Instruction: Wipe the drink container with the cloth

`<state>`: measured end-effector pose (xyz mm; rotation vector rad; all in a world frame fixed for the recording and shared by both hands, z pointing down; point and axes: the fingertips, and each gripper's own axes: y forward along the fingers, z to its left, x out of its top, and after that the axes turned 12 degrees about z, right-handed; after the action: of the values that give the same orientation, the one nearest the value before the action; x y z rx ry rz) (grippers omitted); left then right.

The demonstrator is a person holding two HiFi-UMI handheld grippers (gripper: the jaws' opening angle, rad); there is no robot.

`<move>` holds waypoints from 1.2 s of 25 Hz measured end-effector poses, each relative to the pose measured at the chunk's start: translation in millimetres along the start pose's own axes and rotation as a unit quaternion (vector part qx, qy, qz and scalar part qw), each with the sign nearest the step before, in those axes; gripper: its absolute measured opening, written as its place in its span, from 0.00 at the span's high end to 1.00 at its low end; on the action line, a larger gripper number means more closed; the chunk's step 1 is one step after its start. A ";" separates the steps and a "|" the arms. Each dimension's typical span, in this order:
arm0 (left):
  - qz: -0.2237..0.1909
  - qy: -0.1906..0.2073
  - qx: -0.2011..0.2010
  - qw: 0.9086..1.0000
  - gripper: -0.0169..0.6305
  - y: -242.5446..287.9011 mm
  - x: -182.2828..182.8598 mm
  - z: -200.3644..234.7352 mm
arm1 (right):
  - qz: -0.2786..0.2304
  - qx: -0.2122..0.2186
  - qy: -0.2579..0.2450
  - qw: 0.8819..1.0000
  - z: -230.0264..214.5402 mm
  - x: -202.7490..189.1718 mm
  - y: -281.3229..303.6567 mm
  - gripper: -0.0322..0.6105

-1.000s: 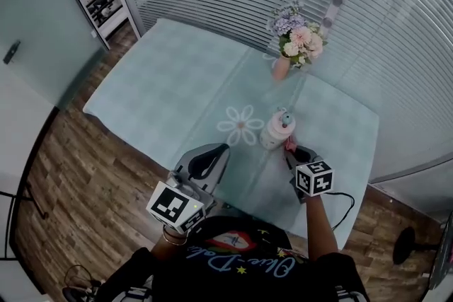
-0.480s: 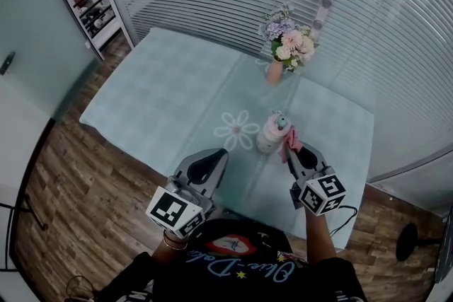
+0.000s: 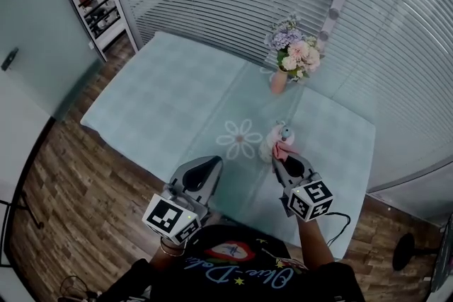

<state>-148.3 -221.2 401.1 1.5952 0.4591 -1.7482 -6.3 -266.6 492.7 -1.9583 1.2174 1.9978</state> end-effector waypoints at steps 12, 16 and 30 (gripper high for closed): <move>-0.003 0.000 -0.005 1.000 0.97 9.2 7.4 7.0 | 0.058 -0.004 -0.004 0.998 3.9 -34.5 28.2 0.90; 0.001 -0.001 -0.005 1.000 0.97 12.3 7.8 10.2 | 0.082 -0.007 0.002 0.997 2.8 -49.0 38.0 0.90; 0.007 -0.008 0.015 1.000 0.97 15.0 2.8 22.5 | 0.159 -0.006 0.026 0.987 -7.5 -101.0 61.4 0.91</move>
<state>-153.7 -247.5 405.3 1.6009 0.4150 -1.7626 -17.8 -266.9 610.6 -1.9357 1.6249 2.1065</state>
